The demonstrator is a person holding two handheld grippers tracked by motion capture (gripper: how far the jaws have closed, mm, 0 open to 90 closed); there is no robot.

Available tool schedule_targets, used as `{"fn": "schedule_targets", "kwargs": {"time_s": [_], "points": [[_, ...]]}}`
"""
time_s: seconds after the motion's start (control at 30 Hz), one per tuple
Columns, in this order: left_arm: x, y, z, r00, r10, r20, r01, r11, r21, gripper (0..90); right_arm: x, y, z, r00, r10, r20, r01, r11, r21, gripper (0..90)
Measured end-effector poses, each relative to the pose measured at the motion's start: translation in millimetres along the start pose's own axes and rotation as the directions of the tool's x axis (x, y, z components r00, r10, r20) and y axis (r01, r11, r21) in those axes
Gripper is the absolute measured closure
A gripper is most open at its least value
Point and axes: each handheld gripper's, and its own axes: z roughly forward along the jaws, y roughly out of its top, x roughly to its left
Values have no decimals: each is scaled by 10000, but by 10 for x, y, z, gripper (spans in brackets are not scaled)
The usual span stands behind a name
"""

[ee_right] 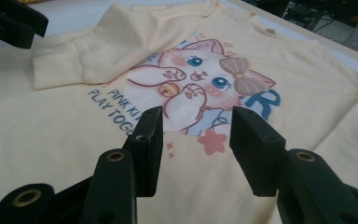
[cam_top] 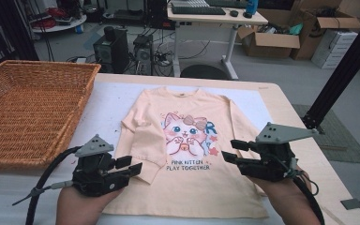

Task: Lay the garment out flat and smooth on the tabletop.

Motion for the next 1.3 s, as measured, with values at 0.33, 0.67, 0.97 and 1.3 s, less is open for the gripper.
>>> {"fn": "schedule_targets", "kwargs": {"time_s": [0.33, 0.67, 0.97, 1.3], "points": [[241, 146, -333, 9997, -195, -163, 183, 9970, -747, 300, 417, 316, 561, 9877, -532, -1473, 575, 9980, 255, 510], [339, 125, -454, 9994, -250, -218, 231, 9962, -843, 253, 974, 408, 1371, 9300, -1011, -3534, 1625, 9755, 1485, 719], [352, 156, -443, 9996, -286, -27, 282, 9953, -928, 258, 707, 398, 979, 9478, -1622, -2744, 2088, 9664, 1501, 900], [386, 197, -483, 9990, -444, -28, 437, 9909, -1272, 249, 753, 434, 1015, 9641, -752, -2548, 1028, 9900, 970, 476]]}}
